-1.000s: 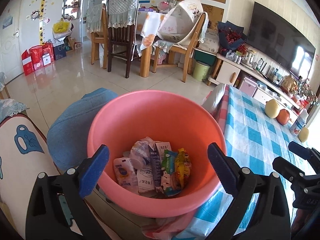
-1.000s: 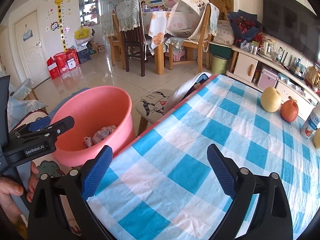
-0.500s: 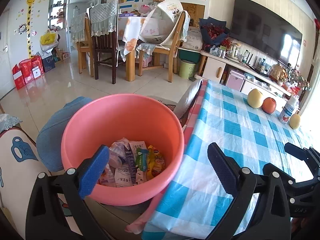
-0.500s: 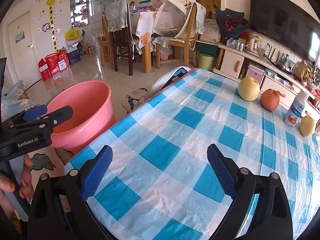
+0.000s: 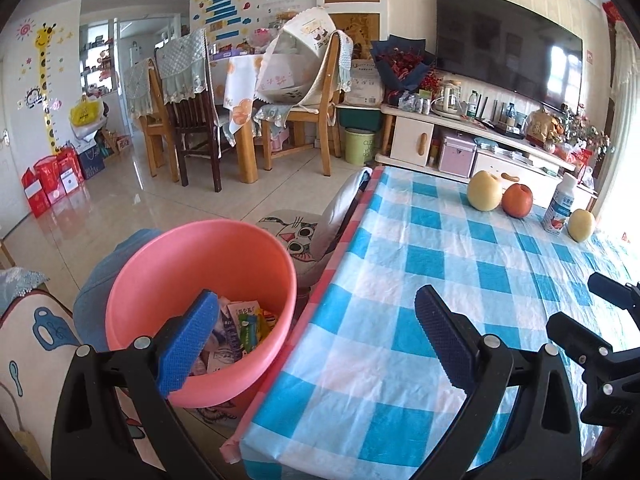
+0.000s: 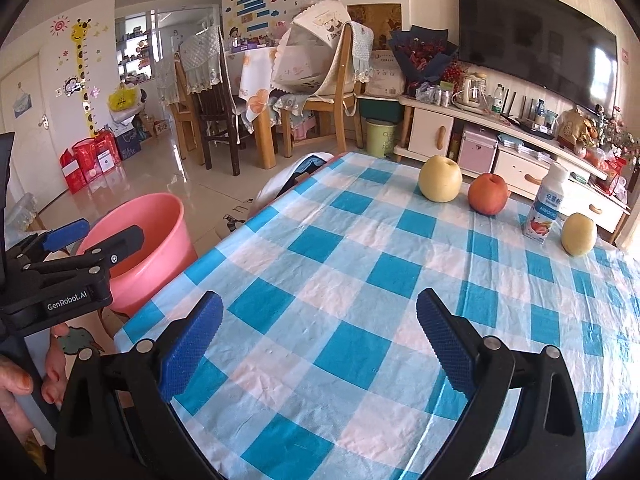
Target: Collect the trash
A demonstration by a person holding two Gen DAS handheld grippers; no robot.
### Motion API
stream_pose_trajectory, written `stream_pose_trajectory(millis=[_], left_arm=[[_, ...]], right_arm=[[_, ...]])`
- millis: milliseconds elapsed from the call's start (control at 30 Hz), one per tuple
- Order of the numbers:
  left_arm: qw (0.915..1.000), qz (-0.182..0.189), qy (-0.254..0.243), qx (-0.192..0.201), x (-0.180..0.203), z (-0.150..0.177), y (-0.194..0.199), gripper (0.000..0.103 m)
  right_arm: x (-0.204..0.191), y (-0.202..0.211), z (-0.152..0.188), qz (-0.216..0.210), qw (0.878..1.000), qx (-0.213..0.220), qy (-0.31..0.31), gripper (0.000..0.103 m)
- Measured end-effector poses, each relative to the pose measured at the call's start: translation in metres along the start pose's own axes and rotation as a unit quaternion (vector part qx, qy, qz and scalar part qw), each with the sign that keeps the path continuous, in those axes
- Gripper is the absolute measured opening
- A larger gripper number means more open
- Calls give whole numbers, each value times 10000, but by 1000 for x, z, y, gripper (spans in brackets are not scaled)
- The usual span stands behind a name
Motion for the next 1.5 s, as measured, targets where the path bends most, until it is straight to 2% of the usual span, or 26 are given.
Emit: stream_pose_trajectory(millis=[267,567,833,1000,1233,1500], left_arm=[[9996,199,-119,176,37,-15,10,99],[9974,484,-337,414,90,-31,22,99],[9905,809,-753,819,156,-44,43,99],[9860,1093,-794,972,194,-51,52,99],[9808,1384,-831,1098,239,-49,59,99],[9787,1461,-930,1105,278,-45,63,99]], right_arm=[[43,24,-7,169,9991,277,-279,98],[105,50,-9,760,9957,387,-371,98],[153,78,-15,1164,9894,720,-476,98],[178,94,-14,1310,9857,880,-595,98],[203,113,-13,1553,9798,1141,-535,98],[236,130,-5,1879,9725,1255,-560,98]])
Point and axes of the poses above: each gripper's, at about its wrist camera, not at the fingertips, and y roughly against the way its jaws point, x to its right, z to its underside, the point moved 5 cm from there along -y, roughly the way its jaws point, and after that the axes turned 12 degrees about x, right-handed, at the moved point
